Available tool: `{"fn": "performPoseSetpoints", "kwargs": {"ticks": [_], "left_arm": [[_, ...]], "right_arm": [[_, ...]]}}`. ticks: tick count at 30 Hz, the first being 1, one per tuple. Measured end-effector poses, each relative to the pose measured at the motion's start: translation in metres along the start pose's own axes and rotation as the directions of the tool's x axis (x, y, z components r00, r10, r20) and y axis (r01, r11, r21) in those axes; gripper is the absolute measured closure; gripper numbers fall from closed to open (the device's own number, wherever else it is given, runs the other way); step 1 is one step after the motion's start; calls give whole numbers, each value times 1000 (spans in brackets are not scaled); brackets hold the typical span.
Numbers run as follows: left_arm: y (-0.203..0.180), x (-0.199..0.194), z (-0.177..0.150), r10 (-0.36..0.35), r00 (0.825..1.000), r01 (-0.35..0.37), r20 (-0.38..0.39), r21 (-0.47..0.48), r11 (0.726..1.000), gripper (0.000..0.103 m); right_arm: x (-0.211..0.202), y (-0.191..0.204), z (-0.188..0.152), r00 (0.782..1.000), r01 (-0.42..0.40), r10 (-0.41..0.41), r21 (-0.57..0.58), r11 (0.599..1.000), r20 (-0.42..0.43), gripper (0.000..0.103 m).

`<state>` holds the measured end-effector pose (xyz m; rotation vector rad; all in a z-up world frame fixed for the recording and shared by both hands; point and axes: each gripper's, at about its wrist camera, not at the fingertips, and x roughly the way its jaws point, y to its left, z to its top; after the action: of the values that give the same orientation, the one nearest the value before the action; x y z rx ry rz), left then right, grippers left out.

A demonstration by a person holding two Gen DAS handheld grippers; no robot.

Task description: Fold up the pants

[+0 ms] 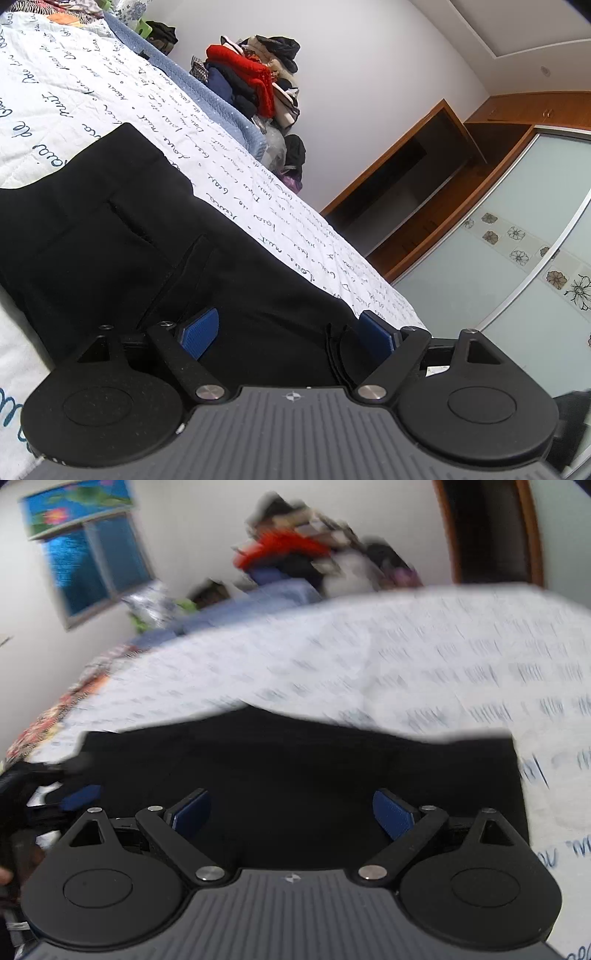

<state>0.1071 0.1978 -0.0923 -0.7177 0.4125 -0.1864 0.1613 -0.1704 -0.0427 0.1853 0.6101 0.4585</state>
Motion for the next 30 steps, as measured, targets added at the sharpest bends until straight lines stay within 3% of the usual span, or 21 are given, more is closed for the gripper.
{"fn": "performPoseSetpoints", "kwargs": {"ticks": [3, 6, 11, 16, 20, 21, 25, 30], "left_arm": [[1, -1, -1, -4, 1000, 4, 1, -5, 1000, 17], [1, -1, -1, -4, 1000, 4, 1, -4, 1000, 17], [2, 2, 0, -4, 1000, 4, 1, -1, 1000, 17], [1, 2, 0, -2, 1000, 2, -1, 4, 1000, 17], [1, 1, 0, -2, 1000, 2, -2, 8, 1000, 17], [2, 1, 0, -2, 1000, 2, -2, 9, 1000, 17], [2, 1, 1, -1, 1000, 1, -3, 13, 1000, 16], [2, 0, 1, 1, 1000, -1, -3, 16, 1000, 16]], "right_arm": [[-3, 57, -4, 998, -44, 53, -260, 965, 27, 7], [18, 108, -21, 1000, 6, -10, -527, 850, -4, 7], [44, 134, -41, 998, 33, -66, -673, 739, -24, 7], [51, 132, -44, 994, 93, -113, -678, 730, 15, 0], [50, 123, -46, 995, 57, -97, -629, 775, -29, 3], [48, 121, -47, 996, 42, -82, -624, 780, -36, 11], [39, 125, -53, 997, -43, -9, -647, 761, -78, 75], [42, 137, -60, 998, 18, -52, -716, 698, -25, 76]]}}
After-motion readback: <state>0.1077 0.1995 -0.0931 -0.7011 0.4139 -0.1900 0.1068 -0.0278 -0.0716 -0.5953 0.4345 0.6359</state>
